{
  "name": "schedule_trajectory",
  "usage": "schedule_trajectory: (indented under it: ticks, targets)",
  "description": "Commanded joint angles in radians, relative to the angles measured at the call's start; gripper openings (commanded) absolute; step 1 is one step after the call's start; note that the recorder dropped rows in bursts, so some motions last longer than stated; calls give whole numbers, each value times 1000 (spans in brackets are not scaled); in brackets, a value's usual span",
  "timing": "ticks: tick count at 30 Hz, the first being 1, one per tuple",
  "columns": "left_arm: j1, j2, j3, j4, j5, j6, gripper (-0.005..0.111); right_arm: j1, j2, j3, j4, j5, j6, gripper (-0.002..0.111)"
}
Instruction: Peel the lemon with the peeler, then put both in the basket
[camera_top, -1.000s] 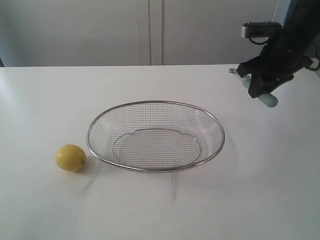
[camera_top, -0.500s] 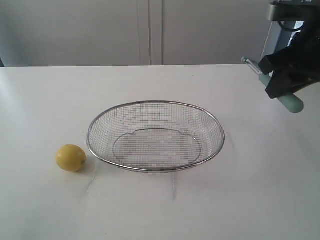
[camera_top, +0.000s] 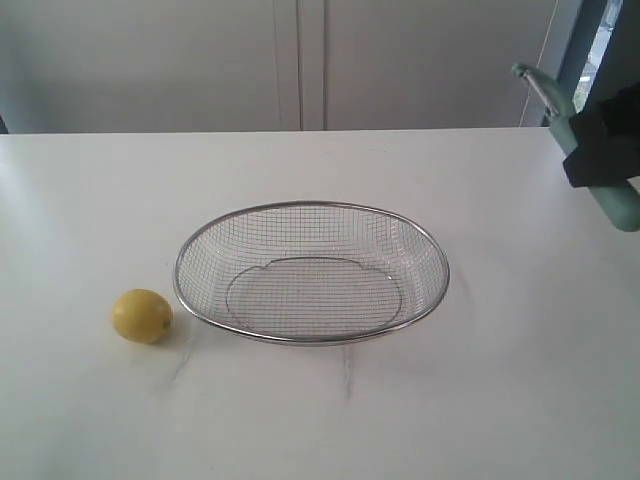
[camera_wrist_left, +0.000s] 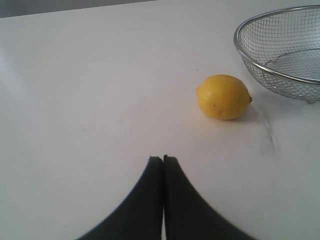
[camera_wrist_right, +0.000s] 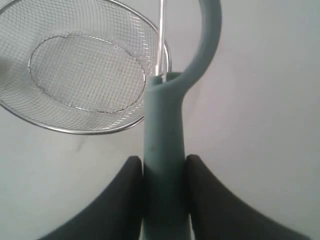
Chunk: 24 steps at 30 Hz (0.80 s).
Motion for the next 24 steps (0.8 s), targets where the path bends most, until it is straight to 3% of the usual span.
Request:
schedule_trajectory:
  ticks: [1, 7, 24]
  targets:
    - [0, -5, 2, -4, 2, -5, 0, -3, -10, 43, 78, -25, -104, 0]
    - [0, -5, 2, -4, 2, -5, 0, -3, -8, 86, 223, -52, -284, 0]
    - [0, -5, 2, -4, 2, -5, 0, -3, -8, 106, 238, -85, -314, 0]
